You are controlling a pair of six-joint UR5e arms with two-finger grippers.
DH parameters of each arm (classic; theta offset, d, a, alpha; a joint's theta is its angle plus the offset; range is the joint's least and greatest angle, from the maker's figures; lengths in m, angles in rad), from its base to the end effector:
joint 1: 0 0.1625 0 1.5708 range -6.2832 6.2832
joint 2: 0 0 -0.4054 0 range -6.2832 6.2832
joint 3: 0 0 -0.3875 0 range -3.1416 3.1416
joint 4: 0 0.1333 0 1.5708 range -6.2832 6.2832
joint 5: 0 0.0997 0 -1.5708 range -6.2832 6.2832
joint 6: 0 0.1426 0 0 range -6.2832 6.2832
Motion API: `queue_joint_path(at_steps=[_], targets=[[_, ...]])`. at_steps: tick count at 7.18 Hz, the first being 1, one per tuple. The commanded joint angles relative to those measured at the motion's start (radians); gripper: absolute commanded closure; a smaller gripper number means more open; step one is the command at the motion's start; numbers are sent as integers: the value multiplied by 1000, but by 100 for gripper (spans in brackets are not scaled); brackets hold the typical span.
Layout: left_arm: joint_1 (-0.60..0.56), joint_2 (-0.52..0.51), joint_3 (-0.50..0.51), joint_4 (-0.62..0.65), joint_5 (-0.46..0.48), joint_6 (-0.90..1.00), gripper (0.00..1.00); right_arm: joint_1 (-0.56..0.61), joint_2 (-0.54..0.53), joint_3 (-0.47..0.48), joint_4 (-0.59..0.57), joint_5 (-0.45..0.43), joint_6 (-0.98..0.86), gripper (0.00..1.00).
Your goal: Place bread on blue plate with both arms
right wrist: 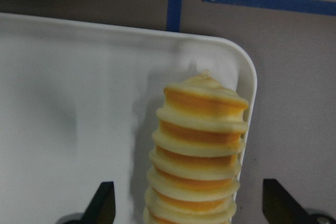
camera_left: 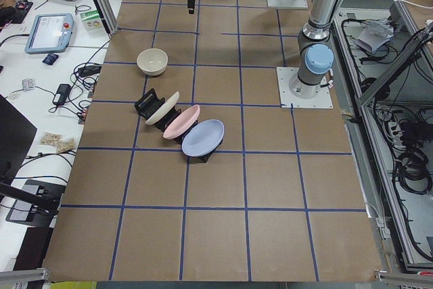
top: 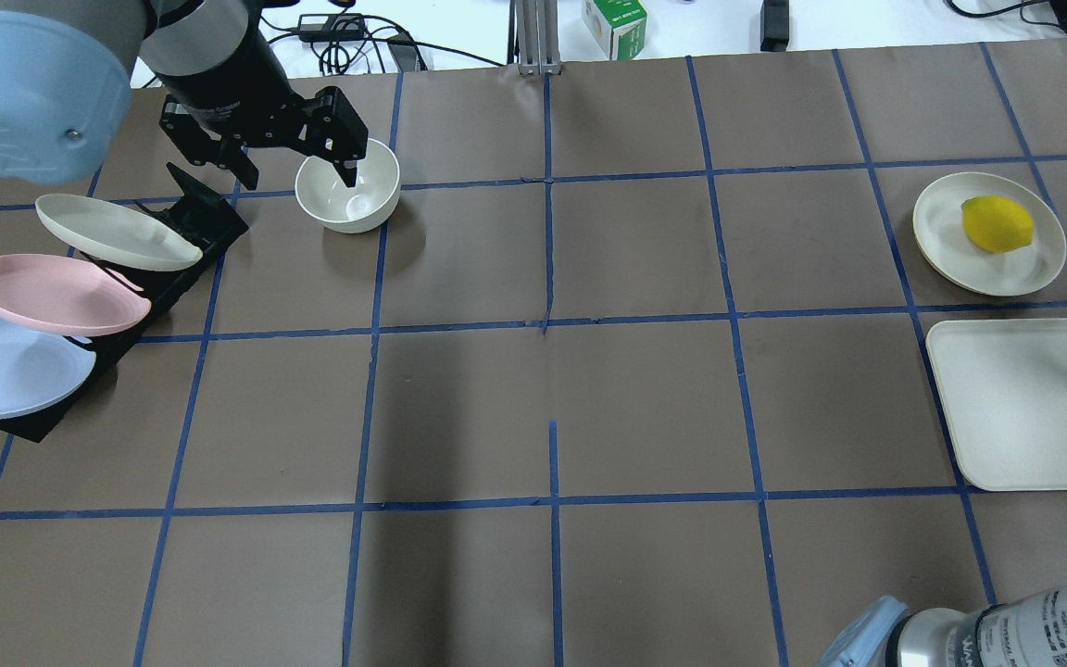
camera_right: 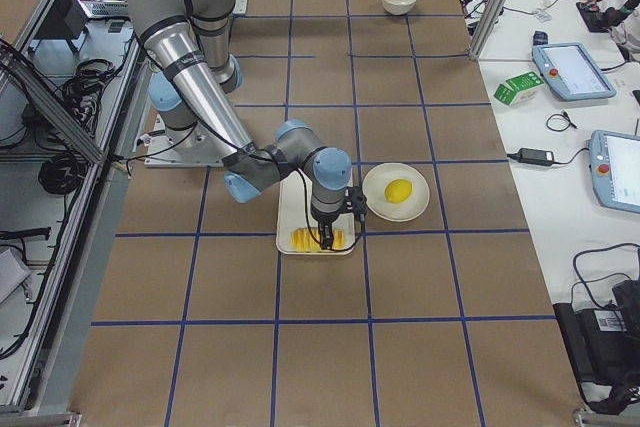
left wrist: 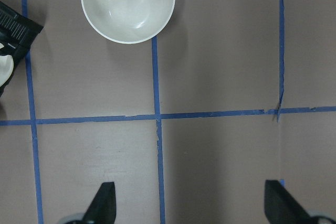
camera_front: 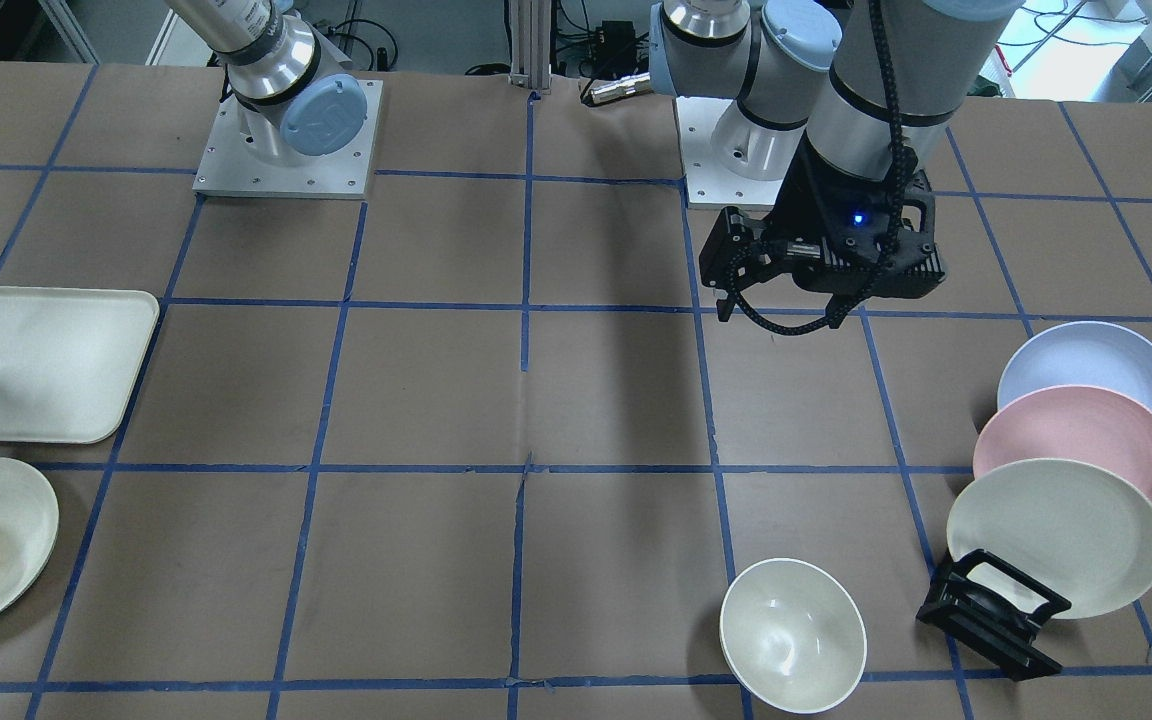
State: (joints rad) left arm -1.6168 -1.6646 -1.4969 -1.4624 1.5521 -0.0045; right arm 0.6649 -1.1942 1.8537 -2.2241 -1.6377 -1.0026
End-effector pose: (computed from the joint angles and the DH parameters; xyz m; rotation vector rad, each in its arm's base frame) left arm -0.1605 -0.5305 0.4252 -0.0660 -3.1170 0.1372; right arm -0.3597 -0.4393 0.1592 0.1505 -3.1030 -0.0904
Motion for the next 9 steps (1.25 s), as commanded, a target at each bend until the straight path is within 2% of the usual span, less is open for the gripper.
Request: queue_joint_path(at_steps=[1, 6, 9], targets=[[0, 2, -2, 1, 0, 3, 0, -1, 22, -4, -6, 1, 19, 0], [12, 6, 0, 1, 5, 6, 0, -1, 44, 2, -8, -2, 35, 0], [95, 51, 0, -65, 14, 23, 0, -1, 56, -4, -8, -13, 21, 0]])
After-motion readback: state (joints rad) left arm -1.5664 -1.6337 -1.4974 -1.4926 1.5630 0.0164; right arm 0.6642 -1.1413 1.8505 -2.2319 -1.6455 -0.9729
